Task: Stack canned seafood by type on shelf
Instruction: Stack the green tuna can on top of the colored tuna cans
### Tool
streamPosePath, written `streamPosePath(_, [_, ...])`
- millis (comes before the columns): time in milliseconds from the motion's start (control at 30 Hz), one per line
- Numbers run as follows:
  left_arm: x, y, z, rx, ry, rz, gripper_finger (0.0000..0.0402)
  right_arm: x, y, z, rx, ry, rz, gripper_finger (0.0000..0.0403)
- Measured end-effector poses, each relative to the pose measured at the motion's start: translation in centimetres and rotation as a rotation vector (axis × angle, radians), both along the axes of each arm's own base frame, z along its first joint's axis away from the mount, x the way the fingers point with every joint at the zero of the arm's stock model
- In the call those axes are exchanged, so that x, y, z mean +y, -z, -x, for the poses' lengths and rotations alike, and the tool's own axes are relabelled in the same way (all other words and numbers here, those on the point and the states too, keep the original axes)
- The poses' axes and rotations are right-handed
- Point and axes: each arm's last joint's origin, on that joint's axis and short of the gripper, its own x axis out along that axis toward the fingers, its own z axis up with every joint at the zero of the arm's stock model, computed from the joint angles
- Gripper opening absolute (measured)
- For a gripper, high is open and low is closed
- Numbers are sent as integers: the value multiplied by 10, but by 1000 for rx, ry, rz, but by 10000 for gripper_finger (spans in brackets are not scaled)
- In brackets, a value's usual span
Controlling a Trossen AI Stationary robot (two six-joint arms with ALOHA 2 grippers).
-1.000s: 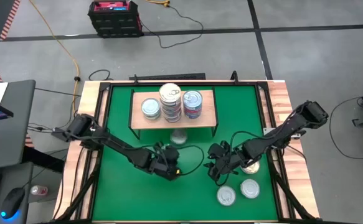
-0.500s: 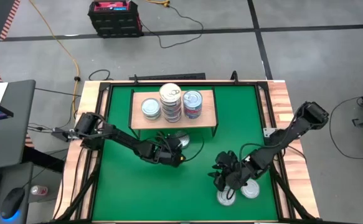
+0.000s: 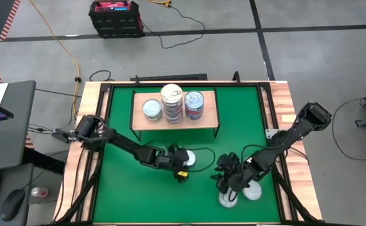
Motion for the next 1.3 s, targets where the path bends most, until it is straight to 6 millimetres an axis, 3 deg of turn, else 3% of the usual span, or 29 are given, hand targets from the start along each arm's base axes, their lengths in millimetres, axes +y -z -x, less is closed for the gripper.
streamPosePath(200, [-24,-12,3,-88,95,48,171,2,1,0,38,-75,-31,218])
streamPosePath(400, [-32,-29,13,-121,36,36,171,2,0,0,38,-81,-35,218])
streamPosePath(733, [-6,-6,33,85,-333,-53,170,3,-1,-1,17,-82,-37,218])
streamPosePath(900, [5,3,34,106,-341,6,153,3,-1,-2,15,-76,-41,218])
streamPosePath(1300, [25,32,41,-57,-264,338,57,5,-1,0,11,-78,-50,218])
